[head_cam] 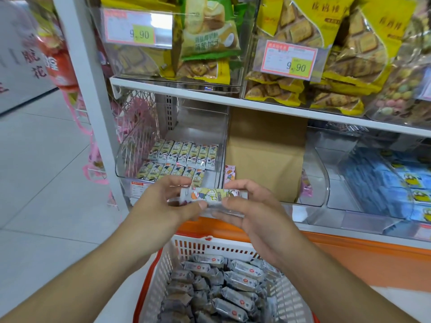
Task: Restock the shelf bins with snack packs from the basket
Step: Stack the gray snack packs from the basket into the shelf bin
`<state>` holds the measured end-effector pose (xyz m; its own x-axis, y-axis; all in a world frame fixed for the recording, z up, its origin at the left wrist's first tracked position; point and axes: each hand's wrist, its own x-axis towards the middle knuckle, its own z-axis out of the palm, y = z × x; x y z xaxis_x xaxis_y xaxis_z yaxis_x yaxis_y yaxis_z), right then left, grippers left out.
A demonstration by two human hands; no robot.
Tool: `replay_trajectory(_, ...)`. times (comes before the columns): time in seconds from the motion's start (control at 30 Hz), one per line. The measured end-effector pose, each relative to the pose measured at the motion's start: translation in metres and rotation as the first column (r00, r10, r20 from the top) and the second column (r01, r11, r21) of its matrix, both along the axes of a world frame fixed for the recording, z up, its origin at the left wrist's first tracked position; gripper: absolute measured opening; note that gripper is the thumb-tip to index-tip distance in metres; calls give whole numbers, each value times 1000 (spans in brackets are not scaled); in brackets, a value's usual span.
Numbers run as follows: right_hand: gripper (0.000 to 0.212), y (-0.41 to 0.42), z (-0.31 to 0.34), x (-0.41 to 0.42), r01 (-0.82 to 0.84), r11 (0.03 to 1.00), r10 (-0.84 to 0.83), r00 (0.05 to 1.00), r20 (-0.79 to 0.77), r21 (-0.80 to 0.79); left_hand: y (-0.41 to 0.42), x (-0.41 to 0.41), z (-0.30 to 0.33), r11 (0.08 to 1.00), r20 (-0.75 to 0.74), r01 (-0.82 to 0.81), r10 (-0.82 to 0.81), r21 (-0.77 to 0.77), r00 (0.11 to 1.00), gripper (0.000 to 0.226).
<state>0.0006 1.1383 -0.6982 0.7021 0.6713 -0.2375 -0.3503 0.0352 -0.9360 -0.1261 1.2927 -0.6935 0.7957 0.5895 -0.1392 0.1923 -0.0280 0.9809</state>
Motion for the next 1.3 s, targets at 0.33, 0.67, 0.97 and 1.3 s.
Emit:
replay_trajectory(0.33, 33, 1, -5, -13, -55, 987, 86, 975, 203, -154, 0, -2, 5, 972, 85, 178, -192, 156, 978, 71)
replay_trajectory(0.67, 23, 2, 1, -21, -77, 952, 161, 949, 270, -297, 13, -1, 2, 891, -89, 282, -268, 356, 959, 93)
replay_trajectory(0.97, 92, 17, 28, 33, 55, 823, 467, 500, 729, -565, 71, 53, 26, 806, -158, 229, -170, 546, 973, 88)
replay_trajectory(1.3, 100, 24, 7, 56, 17, 802, 503, 518, 692, -596, 98, 142, -33, 542, -541, 562, -218, 625, 812, 92)
